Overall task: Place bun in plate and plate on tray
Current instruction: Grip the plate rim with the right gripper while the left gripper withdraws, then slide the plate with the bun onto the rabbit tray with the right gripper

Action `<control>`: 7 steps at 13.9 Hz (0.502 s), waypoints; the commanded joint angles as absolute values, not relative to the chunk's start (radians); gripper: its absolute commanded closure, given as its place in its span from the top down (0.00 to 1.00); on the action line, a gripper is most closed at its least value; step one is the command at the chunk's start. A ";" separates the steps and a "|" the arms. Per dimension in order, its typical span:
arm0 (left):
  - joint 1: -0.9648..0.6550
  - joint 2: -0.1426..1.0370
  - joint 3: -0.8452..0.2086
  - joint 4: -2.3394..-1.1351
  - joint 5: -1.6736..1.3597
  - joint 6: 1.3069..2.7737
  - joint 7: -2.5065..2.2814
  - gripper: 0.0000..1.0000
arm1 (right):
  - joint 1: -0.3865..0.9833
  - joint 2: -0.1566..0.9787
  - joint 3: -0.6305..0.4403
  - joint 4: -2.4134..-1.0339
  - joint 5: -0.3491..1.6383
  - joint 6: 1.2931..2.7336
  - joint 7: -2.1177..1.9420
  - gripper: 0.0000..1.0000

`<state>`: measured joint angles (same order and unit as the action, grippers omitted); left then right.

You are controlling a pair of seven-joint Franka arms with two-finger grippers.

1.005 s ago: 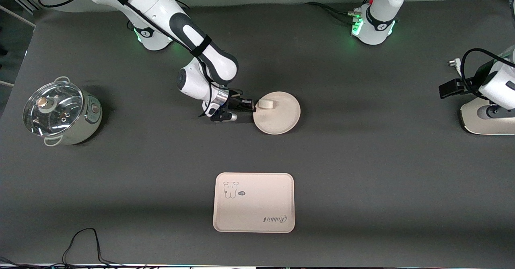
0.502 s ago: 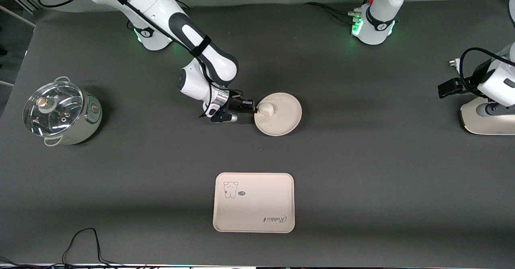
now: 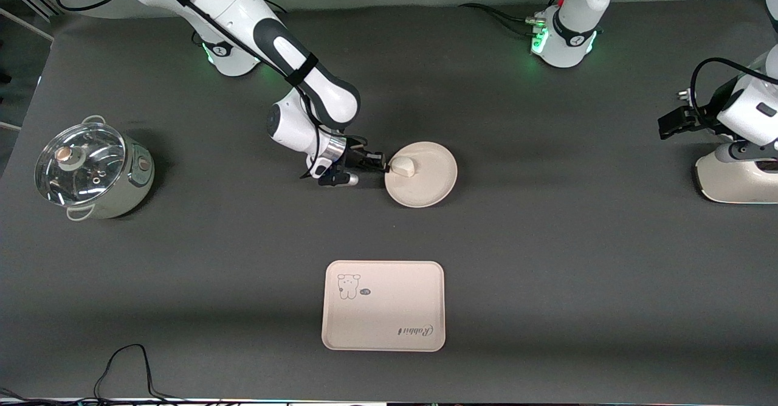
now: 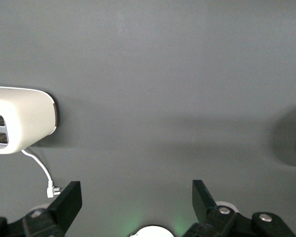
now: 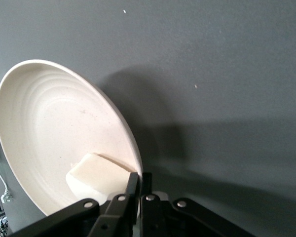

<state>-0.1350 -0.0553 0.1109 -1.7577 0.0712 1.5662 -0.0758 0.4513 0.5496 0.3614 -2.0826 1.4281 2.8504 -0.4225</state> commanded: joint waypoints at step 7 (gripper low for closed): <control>-0.150 -0.063 0.072 -1.763 0.089 1.539 -0.080 1.00 | 0.304 0.525 0.354 -2.004 1.032 2.659 -0.196 0.00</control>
<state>-0.1382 -0.0545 0.0720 -1.7581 0.0724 1.5557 -0.0762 0.3211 0.5429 0.3588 -2.0445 1.1631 2.7202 -0.3350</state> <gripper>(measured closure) 0.000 0.960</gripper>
